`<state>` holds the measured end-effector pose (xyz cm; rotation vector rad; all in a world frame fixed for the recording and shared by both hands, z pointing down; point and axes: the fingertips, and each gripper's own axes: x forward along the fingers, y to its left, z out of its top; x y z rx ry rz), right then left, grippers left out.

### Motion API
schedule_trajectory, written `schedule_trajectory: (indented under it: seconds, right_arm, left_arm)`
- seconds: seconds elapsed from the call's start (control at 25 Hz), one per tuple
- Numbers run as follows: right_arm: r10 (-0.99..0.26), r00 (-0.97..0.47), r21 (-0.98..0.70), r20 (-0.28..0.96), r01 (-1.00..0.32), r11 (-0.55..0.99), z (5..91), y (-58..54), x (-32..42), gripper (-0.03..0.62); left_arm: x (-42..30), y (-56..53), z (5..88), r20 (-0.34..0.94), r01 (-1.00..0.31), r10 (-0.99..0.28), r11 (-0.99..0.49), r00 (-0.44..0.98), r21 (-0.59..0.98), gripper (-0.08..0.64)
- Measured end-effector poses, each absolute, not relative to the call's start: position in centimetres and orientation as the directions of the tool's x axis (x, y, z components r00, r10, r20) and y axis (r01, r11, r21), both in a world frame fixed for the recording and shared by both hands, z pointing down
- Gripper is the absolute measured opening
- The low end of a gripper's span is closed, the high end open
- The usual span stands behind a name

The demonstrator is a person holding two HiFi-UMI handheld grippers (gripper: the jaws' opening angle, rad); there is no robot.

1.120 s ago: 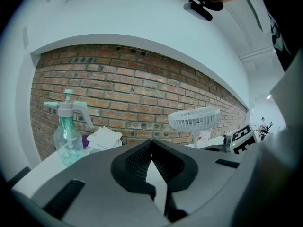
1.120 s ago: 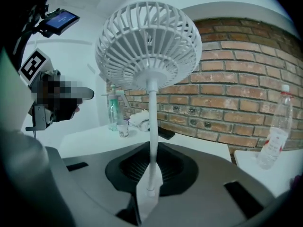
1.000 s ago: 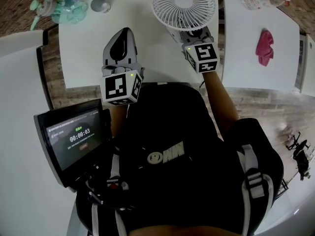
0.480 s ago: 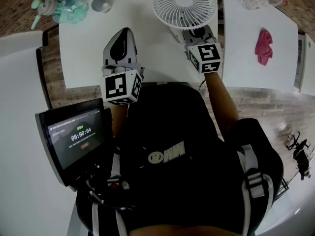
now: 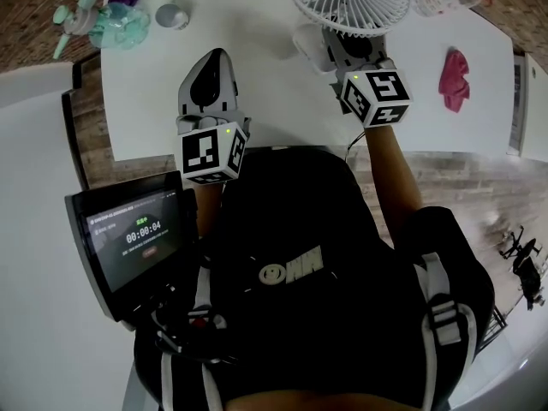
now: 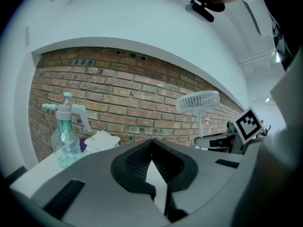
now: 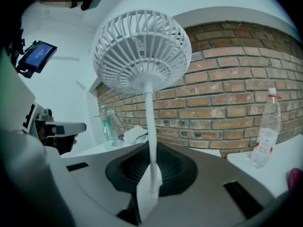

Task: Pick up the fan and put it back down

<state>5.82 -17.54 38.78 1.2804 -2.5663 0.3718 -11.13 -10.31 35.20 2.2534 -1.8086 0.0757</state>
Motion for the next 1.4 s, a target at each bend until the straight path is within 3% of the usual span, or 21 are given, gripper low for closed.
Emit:
schedule_trajectory:
  seconds: [0.72,1.4]
  right_arm:
    - [-0.780,-0.570,-0.110,0.259,-0.820,0.562,28.9,-19.6,7.9,0.044]
    - [-0.766,-0.586,-0.110,0.262,-0.807,0.580,30.1,-19.0,7.3,0.044]
  left_arm:
    - [-10.6,-11.5,34.1,0.156,-0.959,-0.953,-0.235,0.260,0.158,-0.003]
    - [-9.9,-11.4,33.2,0.141,-0.965,-0.957,-0.242,0.254,0.096,-0.003]
